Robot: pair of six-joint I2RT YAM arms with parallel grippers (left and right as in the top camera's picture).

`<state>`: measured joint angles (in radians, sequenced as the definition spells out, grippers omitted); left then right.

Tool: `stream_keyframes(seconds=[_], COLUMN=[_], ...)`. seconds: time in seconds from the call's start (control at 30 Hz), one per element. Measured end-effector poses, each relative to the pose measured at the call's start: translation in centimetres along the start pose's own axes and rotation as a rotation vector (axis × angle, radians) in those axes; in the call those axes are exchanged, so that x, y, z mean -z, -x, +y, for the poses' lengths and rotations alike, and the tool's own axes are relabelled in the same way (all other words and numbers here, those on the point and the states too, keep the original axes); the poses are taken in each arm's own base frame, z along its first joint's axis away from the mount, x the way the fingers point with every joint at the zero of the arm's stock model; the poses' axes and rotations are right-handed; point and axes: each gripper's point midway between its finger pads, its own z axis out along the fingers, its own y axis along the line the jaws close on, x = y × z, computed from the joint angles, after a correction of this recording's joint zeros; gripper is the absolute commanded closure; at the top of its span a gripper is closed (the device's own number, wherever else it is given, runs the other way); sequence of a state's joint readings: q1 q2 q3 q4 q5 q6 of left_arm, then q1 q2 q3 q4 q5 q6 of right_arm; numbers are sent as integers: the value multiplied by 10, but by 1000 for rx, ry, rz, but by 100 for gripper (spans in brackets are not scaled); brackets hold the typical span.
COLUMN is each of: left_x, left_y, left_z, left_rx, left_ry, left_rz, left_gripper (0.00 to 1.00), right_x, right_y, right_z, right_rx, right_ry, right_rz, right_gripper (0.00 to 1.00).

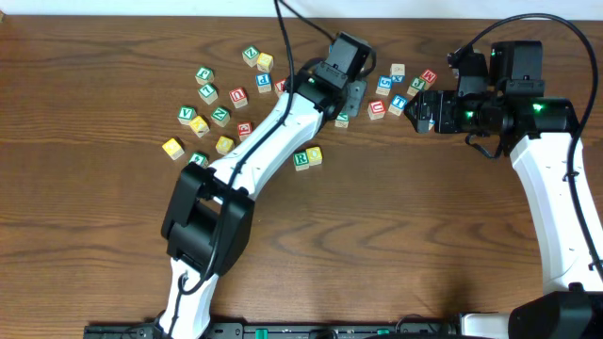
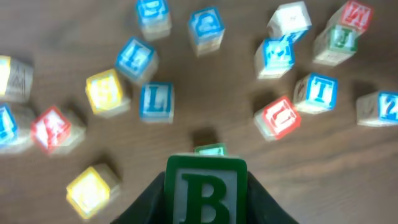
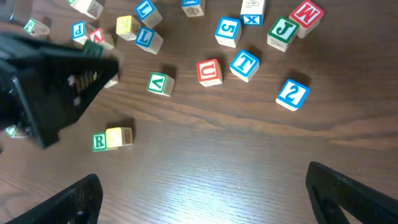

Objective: Spell out ROBOT
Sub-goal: 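Carry the green B block and set it right of the O block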

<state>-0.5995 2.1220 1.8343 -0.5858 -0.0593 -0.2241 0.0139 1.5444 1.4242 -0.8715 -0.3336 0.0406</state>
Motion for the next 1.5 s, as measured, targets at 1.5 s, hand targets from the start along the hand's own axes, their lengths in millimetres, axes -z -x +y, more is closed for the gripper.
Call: stream_keyframes(seconds=[1.5], left_x=[-43], left_y=[-117], left_z=[-10], left_rx=[387], left_ry=[160], left_rz=[328], left_gripper=[65], right_x=[0], right_y=[0], right_z=[0], right_rx=[0], right_ry=[0], right_rz=[0], right_gripper=[1])
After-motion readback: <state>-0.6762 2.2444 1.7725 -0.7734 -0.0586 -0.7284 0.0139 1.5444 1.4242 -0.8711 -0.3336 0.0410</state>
